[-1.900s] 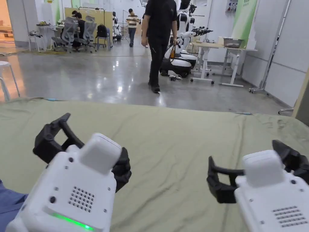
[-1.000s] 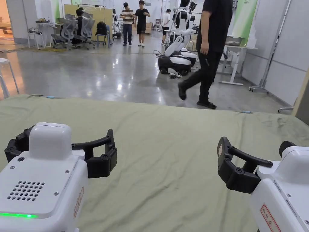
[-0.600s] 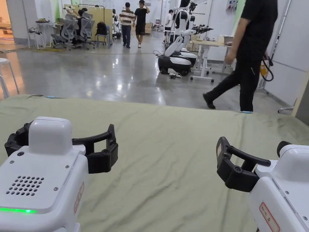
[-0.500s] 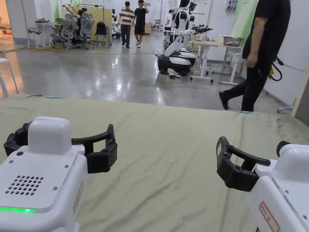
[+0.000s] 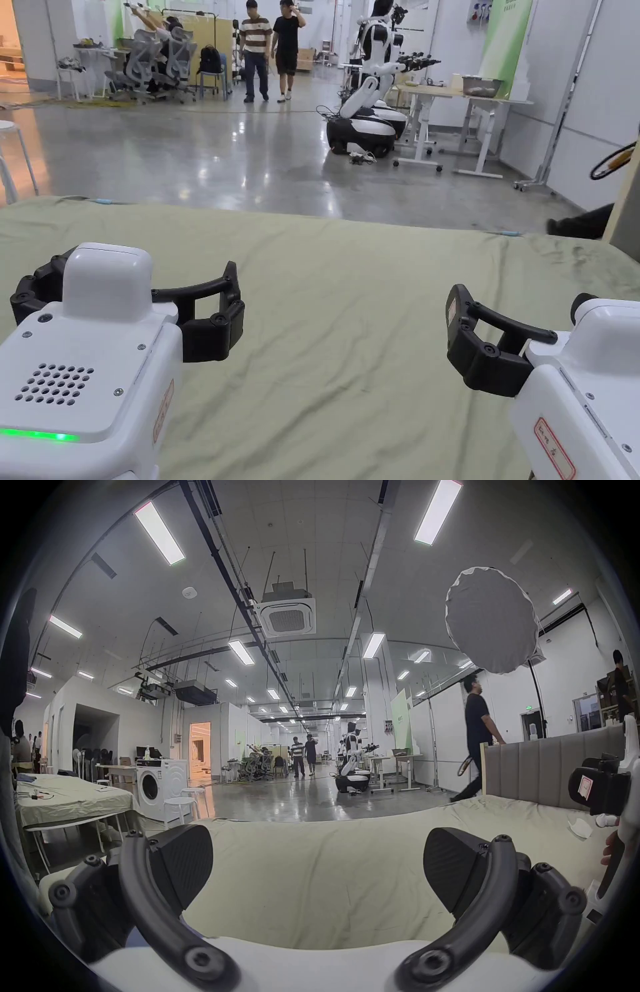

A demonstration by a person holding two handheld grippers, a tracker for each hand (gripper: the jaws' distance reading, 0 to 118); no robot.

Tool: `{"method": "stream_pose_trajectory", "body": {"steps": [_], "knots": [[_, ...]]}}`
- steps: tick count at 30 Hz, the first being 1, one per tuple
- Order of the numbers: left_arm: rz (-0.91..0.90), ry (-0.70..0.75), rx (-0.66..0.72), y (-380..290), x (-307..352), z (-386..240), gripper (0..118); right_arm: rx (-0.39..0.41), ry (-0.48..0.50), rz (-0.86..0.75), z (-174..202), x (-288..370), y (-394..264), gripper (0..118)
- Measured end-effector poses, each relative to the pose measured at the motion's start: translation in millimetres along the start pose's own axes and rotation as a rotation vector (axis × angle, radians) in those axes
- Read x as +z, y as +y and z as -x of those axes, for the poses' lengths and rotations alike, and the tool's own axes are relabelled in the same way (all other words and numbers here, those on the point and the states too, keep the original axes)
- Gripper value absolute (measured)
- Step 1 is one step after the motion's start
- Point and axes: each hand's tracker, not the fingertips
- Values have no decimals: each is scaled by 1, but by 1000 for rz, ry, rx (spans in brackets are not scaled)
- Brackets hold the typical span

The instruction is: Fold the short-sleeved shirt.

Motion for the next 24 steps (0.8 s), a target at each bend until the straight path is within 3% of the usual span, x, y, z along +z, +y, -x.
{"method": "stream_pose_trajectory", "body": {"steps": [9, 10, 11, 12, 13, 15, 16, 20, 24], "knots": [[52, -51, 29, 0, 0, 0, 118, 35, -13, 13, 1, 1, -2, 118], [75, -94, 52, 1, 1, 1, 99, 39, 0, 36, 1, 2, -1, 108], [93, -139, 87, 2, 1, 2, 46, 37, 19, 40, 0, 4, -1, 69], [133, -115, 107, 1, -2, 2, 0, 41, -12, 14, 1, 4, -3, 4], [147, -57, 114, 0, -1, 1, 0, 41, -81, 0, 2, 5, -6, 2], [152, -101, 128, -9, 0, -5, 0, 3, -15, 55, -5, 6, -4, 2], [145, -98, 117, -13, 2, -8, 0, -10, -33, 30, -6, 8, -4, 2], [153, -86, 63, -9, 4, -4, 0, 25, -20, 25, -4, 6, -4, 2], [160, -68, 104, -5, 21, 22, 0, -17, 92, 22, 21, -10, -4, 2]]}}
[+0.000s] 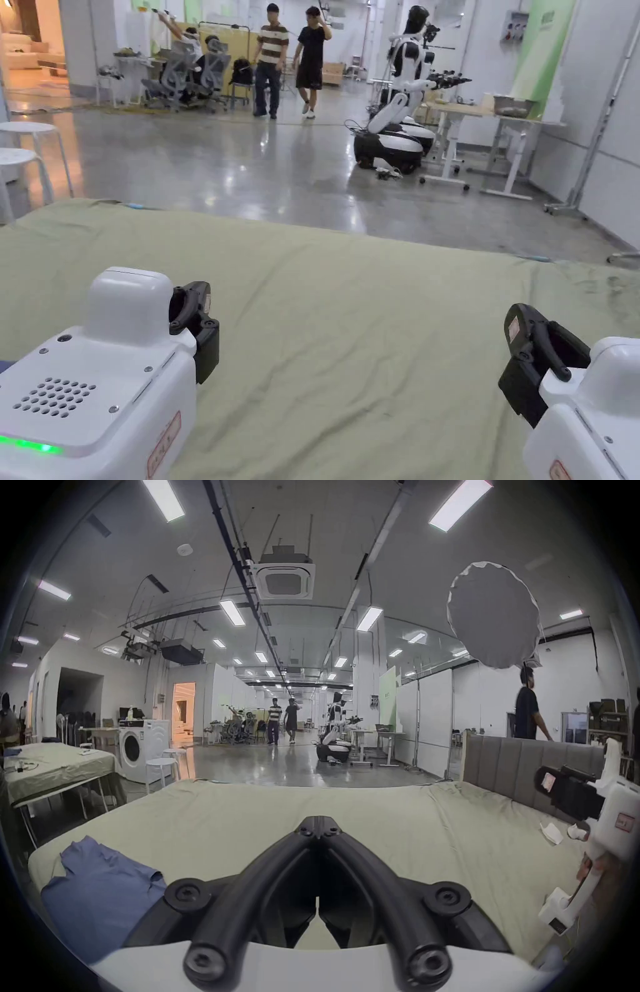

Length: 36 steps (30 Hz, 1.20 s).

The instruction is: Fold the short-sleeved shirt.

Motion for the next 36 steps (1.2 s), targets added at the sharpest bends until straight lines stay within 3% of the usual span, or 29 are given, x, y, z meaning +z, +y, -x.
{"method": "stream_pose_trajectory", "body": {"steps": [9, 13, 19, 25, 26, 27, 28, 29, 32, 36], "knots": [[71, 552, -108, 1, 103, 112, 0, -139, 473, 44, 137, -62, -14, 2], [116, 651, -46, -4, 131, 150, 0, -151, 616, 72, 195, -69, -23, 2], [189, 697, -32, -16, 136, 190, 0, -100, 708, 115, 237, -74, -37, 2], [287, 522, 62, -45, 93, 244, 1, -3, 679, 163, 240, -89, -54, 2], [302, 493, 79, -52, 80, 250, 12, 5, 673, 180, 238, -92, -57, 2], [336, 463, 113, -62, 67, 262, 30, 13, 665, 197, 235, -96, -61, 2], [376, 429, 149, -70, 56, 272, 71, 22, 655, 212, 233, -99, -64, 2], [423, 398, 206, -79, 44, 282, 95, 32, 643, 225, 230, -103, -67, 2], [598, 308, 300, -111, 7, 300, 97, 59, 605, 261, 223, -111, -75, 2], [778, 327, 186, -149, -30, 300, 97, 51, 577, 306, 214, -119, -82, 2]]}}
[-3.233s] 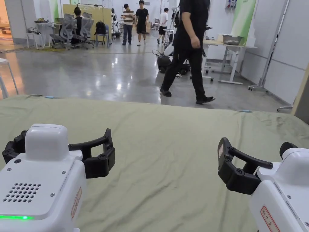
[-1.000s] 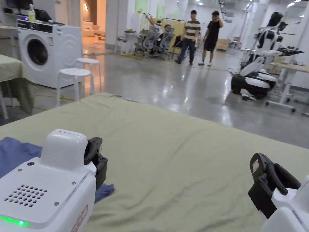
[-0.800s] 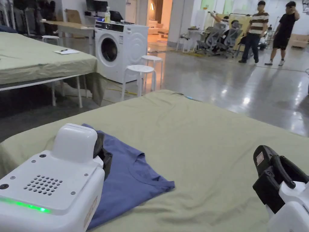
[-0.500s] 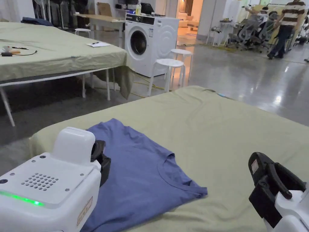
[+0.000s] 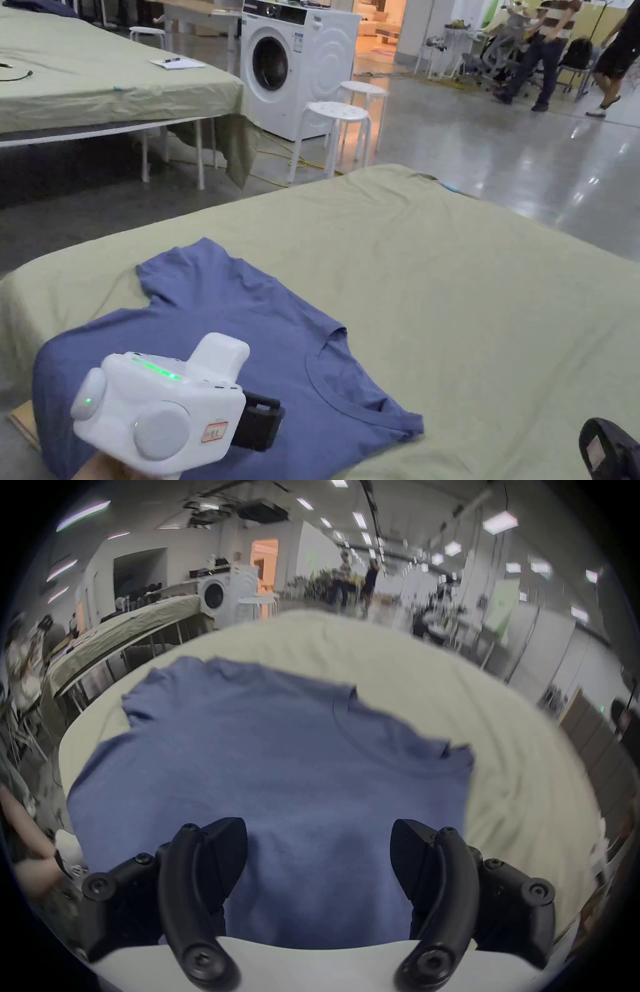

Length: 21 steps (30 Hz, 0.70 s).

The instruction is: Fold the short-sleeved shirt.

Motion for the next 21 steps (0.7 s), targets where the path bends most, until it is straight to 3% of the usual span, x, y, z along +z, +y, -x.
{"method": "stream_pose_trajectory", "body": {"steps": [2, 4, 5, 6, 7, 8, 12, 18, 21], "knots": [[105, 52, -26, -5, -18, -9, 97, -22, 1, 17, -4, -1, -4, 2], [60, 84, -14, 2, -10, -18, 95, -39, -4, 33, -5, 0, -8, 2], [80, 84, 28, 6, -6, -17, 87, -43, -6, 41, -6, 1, -10, 2], [51, 68, 88, 8, -1, -18, 74, -50, -8, 48, -7, 2, -13, 2], [12, 51, 144, 8, 3, -13, 37, -58, -9, 56, -7, 3, -16, 2], [2, 54, 202, 7, 3, -8, 9, -63, -9, 62, -8, 4, -18, 2], [-5, -32, 373, -4, -5, 11, 5, -78, -24, 73, -13, 13, -22, 2], [-22, -90, 380, 1, 6, 15, 5, -116, -86, 74, -32, 31, -24, 2], [-71, -211, 510, 6, 15, 19, 5, -149, -124, 70, -43, 47, -27, 2]]}}
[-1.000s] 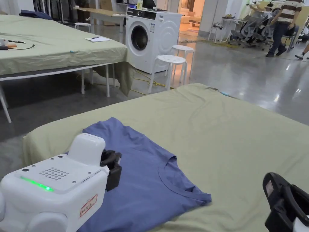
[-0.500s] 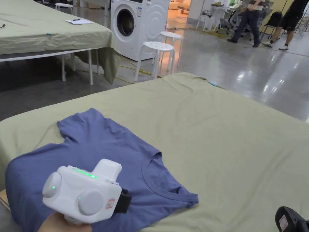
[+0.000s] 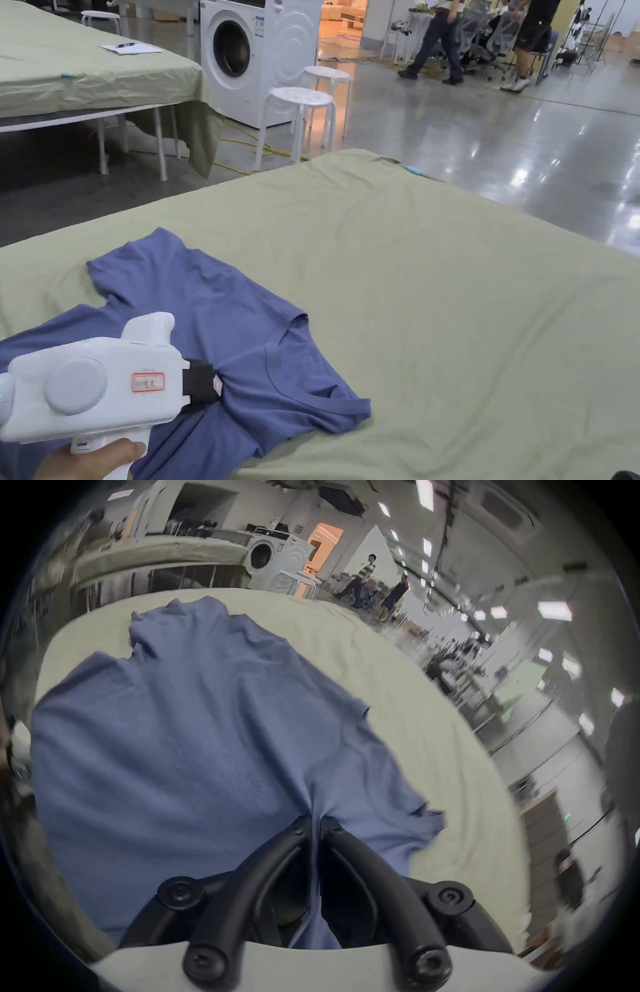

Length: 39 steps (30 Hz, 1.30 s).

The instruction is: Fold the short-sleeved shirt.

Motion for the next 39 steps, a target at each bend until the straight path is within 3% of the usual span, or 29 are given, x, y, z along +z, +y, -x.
{"method": "stream_pose_trajectory", "body": {"steps": [3, 10, 16, 19, 23, 27, 29, 33, 36, 39], "knots": [[-40, -82, 110, 3, 5, -9, 5, -34, -61, -7, -17, 19, -1, 2], [-80, -295, 109, 6, 3, -74, 5, -114, -242, -61, -64, 84, -1, 2], [-17, -533, -57, -18, -6, -203, 5, -134, -404, -134, -96, 159, -1, 2], [54, -713, -78, -45, -12, -270, 5, -145, -473, -160, -108, 198, -3, 2], [182, -955, -148, -99, -6, -361, 5, -147, -594, -189, -121, 249, -8, 2], [330, -1083, -210, -167, 7, -416, 4, -187, -660, -214, -131, 290, -15, 2], [430, -1066, -318, -211, 6, -430, 4, -202, -689, -220, -134, 301, -20, 2], [583, -848, -627, -308, -18, -435, 4, -239, -730, -210, -140, 316, -32, 2], [673, -708, -718, -358, -44, -423, 4, -272, -733, -200, -140, 322, -40, 2], [653, -608, -836, -379, -56, -415, 4, -285, -738, -177, -140, 322, -47, 2]]}}
